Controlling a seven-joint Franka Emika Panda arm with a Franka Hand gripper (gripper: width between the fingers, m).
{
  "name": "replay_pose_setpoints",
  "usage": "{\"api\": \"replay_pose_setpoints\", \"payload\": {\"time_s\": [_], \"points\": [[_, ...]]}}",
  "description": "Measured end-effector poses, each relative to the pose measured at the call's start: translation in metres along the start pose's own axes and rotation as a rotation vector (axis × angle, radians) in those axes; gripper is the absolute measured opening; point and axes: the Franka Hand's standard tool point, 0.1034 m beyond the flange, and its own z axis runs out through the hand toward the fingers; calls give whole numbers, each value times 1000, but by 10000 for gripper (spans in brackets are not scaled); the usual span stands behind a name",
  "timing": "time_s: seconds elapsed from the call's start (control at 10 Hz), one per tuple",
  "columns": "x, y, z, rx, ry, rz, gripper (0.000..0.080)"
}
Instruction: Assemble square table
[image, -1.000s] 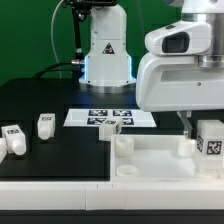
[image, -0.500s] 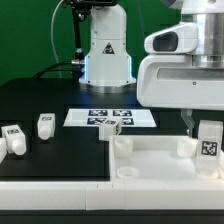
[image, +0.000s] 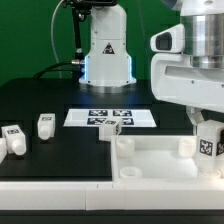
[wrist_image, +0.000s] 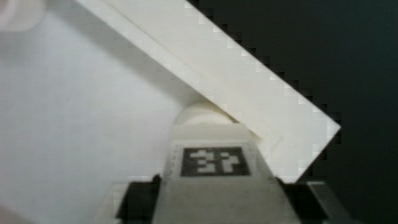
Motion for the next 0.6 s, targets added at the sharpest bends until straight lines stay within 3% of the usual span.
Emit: {"api": "replay_pose_setpoints", "payload": {"time_s": [0.4, 0.6], "points": [[3, -2, 0, 24, -38, 382, 285], [3, -2, 1, 24, -37, 366, 285]]}}
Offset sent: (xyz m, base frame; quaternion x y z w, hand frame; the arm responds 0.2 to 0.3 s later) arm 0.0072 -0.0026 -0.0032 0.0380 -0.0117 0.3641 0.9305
